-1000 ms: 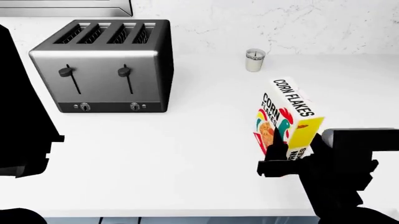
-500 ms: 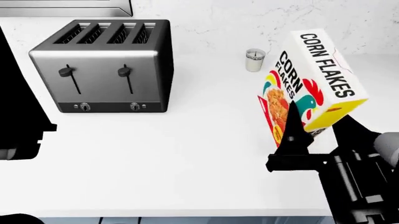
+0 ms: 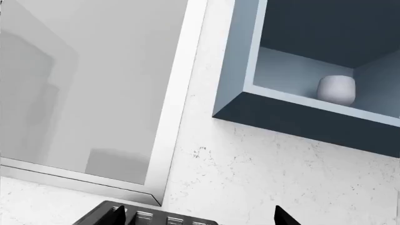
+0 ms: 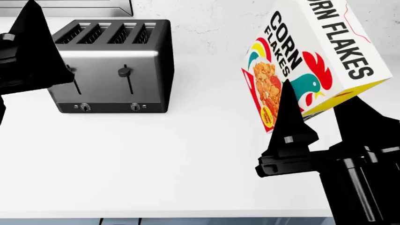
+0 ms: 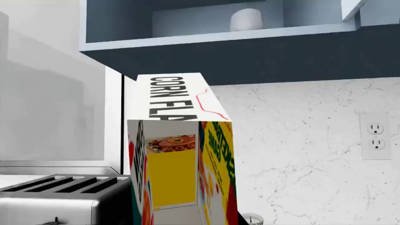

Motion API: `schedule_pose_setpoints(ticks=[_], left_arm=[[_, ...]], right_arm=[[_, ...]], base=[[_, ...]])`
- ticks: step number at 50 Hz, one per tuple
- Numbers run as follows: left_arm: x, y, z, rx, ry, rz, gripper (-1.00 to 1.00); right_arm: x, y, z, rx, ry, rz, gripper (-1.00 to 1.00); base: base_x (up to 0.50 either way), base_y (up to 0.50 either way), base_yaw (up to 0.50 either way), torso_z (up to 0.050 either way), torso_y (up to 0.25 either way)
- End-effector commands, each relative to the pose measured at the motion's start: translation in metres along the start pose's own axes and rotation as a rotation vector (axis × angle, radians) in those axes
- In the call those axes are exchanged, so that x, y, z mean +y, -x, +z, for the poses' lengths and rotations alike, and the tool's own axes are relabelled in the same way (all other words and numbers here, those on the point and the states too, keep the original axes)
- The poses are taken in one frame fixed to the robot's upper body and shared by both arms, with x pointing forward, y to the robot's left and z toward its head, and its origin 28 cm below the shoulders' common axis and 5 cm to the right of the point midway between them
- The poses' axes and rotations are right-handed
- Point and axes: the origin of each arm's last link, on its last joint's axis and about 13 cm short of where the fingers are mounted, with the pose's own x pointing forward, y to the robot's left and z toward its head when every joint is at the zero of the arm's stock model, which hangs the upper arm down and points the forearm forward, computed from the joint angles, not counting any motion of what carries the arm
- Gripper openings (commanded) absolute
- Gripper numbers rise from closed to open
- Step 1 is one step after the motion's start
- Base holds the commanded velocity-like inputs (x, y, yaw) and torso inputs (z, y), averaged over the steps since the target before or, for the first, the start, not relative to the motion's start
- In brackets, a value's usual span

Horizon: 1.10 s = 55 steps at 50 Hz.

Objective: Pick the canned food and cereal from the counter and place them in the cabinets closest to them.

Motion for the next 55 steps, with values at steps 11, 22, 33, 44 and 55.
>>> schedule_pose_setpoints(ticks=[11, 22, 33, 44, 55], left_arm=[[-0.011, -0.129, -0.031, 0.121, 0.025, 0.072, 1.0], [-0.019, -0.178, -0.042, 0.208, -0.031, 0.105, 1.0], [-0.018, -0.221, -0.055, 0.298, 0.004, 0.148, 1.0], [-0.023, -0.228, -0.05, 0.311, -0.005, 0.156, 1.0], [-0.02, -0.227, -0.05, 0.303, -0.02, 0.154, 1.0]], right_arm=[[-0.003, -0.019, 0.033, -0.051, 0.037, -0.056, -1.0], [-0.006, -0.028, 0.037, -0.041, 0.031, -0.06, -1.0], [-0.008, -0.037, 0.04, -0.029, 0.031, -0.063, -1.0], [-0.008, -0.053, 0.053, -0.022, 0.036, -0.063, -1.0], [-0.007, -0.082, 0.092, -0.033, 0.076, -0.071, -1.0]], base=[[0.0, 0.0, 0.0, 0.0, 0.001], [0.0, 0.0, 0.0, 0.0, 0.0], [0.0, 0.0, 0.0, 0.0, 0.0], [0.0, 0.0, 0.0, 0.0, 0.001], [0.0, 0.0, 0.0, 0.0, 0.0]])
